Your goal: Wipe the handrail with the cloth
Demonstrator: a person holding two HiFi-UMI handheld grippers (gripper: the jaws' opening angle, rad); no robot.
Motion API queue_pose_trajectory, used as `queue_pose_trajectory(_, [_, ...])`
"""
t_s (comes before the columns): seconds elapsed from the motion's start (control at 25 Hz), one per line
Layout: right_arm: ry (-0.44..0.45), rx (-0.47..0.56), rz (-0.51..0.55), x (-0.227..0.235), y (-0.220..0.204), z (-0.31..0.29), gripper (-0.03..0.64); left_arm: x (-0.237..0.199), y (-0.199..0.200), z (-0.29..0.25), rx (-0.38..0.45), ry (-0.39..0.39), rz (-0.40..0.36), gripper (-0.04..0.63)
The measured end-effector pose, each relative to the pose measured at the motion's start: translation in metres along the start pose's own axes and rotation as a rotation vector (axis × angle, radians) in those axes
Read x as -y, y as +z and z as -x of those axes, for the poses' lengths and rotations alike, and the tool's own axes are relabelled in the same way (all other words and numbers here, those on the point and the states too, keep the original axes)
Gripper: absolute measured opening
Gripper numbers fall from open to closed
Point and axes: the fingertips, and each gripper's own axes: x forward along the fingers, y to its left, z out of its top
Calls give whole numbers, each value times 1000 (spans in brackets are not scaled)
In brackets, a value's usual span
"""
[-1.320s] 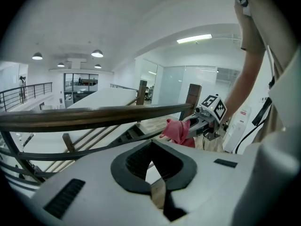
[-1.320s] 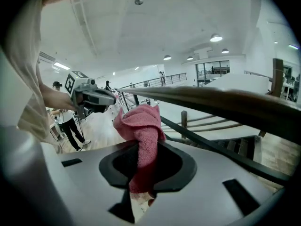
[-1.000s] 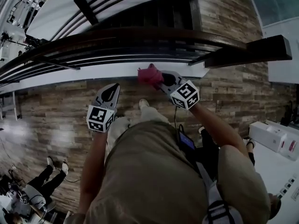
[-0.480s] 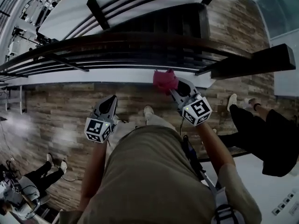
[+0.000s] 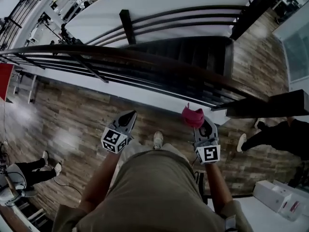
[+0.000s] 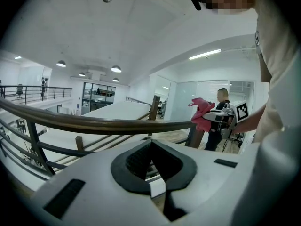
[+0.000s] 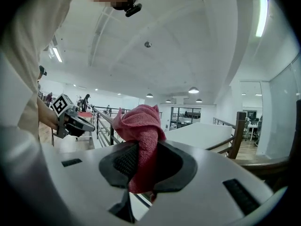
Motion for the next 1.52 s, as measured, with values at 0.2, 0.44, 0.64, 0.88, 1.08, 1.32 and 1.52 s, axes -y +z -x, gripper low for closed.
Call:
queue_pose_trajectory(0.2, [46, -5, 30, -31, 10, -4, 89, 7, 6, 5, 29, -30, 2, 15])
queue_pose_trajectory(0.44, [236, 0, 237, -104, 29, -45, 89, -18, 20, 15, 54, -19, 10, 15])
queue_pose_trajectory(0.64, [280, -20, 257, -147, 32, -71, 89, -29, 23, 24, 34, -41, -11, 15])
queue_pose_trajectory(0.88, [284, 7, 216, -158, 32, -90, 89, -22, 25, 12, 21, -95, -90, 15])
queue_pose_trajectory(1.08, [322, -2, 206, -172, 23, -100, 89, -27, 29, 14, 7, -117, -122, 15])
queue_pose_trajectory(1.32, [321, -14, 195, -183, 20, -102, 89, -35, 14, 23, -19, -107, -106, 15])
queue_pose_trajectory(1.52, [289, -24, 178, -185, 20, -99, 89, -38, 9, 30, -35, -118, -110, 15])
